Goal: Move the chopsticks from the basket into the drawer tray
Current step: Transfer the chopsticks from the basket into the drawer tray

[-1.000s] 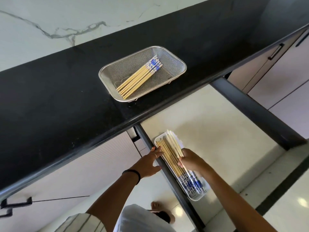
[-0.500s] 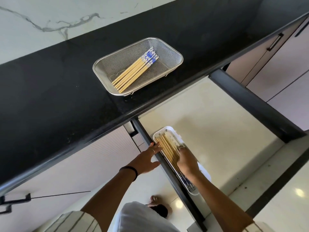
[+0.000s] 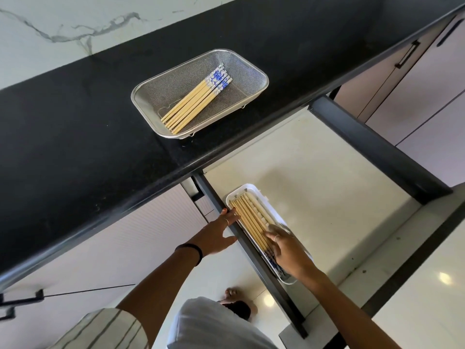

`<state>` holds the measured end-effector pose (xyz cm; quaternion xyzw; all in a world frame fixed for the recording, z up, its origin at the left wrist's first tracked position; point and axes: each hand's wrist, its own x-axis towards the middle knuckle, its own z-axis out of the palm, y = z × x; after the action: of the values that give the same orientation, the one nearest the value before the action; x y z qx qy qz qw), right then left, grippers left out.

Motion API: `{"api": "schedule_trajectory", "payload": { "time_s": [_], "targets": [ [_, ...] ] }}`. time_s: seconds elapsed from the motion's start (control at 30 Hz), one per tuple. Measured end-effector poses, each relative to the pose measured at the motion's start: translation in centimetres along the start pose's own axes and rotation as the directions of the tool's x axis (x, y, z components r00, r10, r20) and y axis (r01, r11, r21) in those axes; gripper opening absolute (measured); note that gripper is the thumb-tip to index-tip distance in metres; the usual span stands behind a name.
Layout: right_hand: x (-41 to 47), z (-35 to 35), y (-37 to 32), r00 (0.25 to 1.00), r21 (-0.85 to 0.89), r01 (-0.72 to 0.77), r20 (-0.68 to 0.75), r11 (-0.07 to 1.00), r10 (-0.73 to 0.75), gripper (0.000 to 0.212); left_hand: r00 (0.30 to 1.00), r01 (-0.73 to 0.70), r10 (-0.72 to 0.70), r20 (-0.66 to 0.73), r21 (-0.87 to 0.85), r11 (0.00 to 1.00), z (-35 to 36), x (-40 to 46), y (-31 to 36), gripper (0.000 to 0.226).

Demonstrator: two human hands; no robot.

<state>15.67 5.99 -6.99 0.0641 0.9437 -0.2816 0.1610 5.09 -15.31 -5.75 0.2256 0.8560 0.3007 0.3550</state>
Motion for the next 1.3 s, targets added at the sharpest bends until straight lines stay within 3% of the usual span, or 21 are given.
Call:
{"api": "schedule_trajectory", "payload": {
  "time_s": [0.2, 0.37, 0.53, 1.07, 1.3],
  "targets": [
    [-1.0, 0.9, 0.5, 0.990, 0.045, -0.037, 0.138, 0.998, 0.031, 0.053, 0.999, 0.041, -0.041, 0.005, -0.010, 0.999, 0.0, -0.1, 0.1, 0.066],
    [-0.8, 1.9, 0.6, 0.995, 0.056, -0.031, 0.093, 0.998, 0.026, 0.049, 1.000, 0.029, -0.029, 0.006, 0.014, 0.999, -0.1, -0.1, 0.5, 0.065],
    [-0.6, 2.2, 1.1, 0.991, -0.008, -0.117, 0.070, 0.993, 0.118, 0.053, 1.000, 0.020, -0.020, 0.007, 0.035, 0.999, -0.3, -0.2, 0.7, 0.065],
    [-1.2, 1.7, 2.1, 0.995, -0.049, -0.042, 0.084, 0.998, 0.046, 0.067, 1.000, 0.018, -0.019, 0.010, 0.089, 0.996, -0.1, -0.2, 1.1, 0.072],
    [-1.4, 2.0, 2.1, 0.998, -0.074, -0.052, 0.014, 0.996, 0.053, 0.070, 0.999, 0.022, -0.024, 0.026, 0.089, 0.996, -0.1, -0.2, 0.8, 0.081]
  ]
}}
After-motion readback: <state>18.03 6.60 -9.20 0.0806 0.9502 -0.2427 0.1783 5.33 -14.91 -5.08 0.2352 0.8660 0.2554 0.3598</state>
